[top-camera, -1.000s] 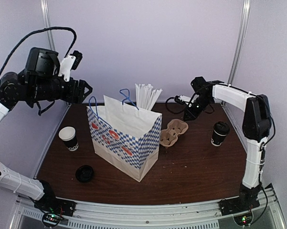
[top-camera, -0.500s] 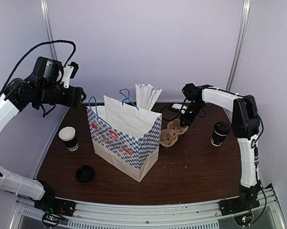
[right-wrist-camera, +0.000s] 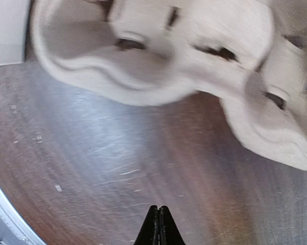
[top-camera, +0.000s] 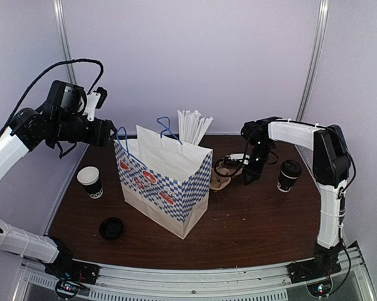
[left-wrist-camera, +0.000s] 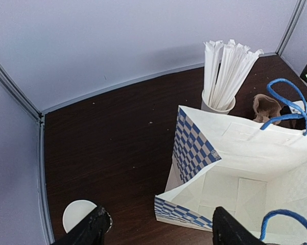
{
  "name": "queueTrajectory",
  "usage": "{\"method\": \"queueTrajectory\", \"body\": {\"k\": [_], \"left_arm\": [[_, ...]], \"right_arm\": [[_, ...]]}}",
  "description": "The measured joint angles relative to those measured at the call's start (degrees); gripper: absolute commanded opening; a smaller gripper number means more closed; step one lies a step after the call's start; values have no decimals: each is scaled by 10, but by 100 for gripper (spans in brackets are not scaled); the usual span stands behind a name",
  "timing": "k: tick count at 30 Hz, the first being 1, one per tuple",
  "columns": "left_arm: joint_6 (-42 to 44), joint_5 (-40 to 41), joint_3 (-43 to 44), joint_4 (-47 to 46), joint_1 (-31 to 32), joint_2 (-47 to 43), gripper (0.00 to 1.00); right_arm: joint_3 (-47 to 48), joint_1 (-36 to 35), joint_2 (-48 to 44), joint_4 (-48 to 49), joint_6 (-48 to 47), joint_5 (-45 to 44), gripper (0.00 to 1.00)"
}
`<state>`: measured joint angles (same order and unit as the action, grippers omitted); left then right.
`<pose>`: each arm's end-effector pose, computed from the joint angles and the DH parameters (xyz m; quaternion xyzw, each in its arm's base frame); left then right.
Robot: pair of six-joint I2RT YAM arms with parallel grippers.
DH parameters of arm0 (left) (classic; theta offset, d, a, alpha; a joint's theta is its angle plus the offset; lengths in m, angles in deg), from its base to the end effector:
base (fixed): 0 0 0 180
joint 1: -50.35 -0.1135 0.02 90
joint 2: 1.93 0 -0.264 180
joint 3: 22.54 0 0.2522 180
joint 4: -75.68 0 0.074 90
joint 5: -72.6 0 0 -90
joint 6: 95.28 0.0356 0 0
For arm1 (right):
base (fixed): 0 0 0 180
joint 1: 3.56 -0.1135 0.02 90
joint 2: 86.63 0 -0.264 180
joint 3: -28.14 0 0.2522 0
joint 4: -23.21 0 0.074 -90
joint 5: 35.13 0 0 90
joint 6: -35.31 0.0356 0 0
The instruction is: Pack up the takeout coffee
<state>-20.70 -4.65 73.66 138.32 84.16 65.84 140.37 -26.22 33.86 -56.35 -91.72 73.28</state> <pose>0.1970 -0.1225 0.4168 0.0891 0.8754 -0.1044 0.4636 0.3718 0.1674 0.1971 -0.4938 0.8545 0.1563 0.0386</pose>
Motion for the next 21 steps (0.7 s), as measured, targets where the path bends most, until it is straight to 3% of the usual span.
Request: {"method": "queueTrajectory", "body": {"k": [4,8,14,21], "left_arm": [[-1,-3,-6,-1,0,-1,72],[-2,-8,-6,-6,0,-2,73],[-7,-11,-6,-9,0,-12,73],[-14,-17,-10,-9,0,-15,73]], "right_arm": [[-6,-15,-19,-17,-2,23,9],[1,-21,-29,-22,-10,34,32],[0,-21,-66,29,-63,22,58],[76,-21,-24,40,-139,25,67]]}}
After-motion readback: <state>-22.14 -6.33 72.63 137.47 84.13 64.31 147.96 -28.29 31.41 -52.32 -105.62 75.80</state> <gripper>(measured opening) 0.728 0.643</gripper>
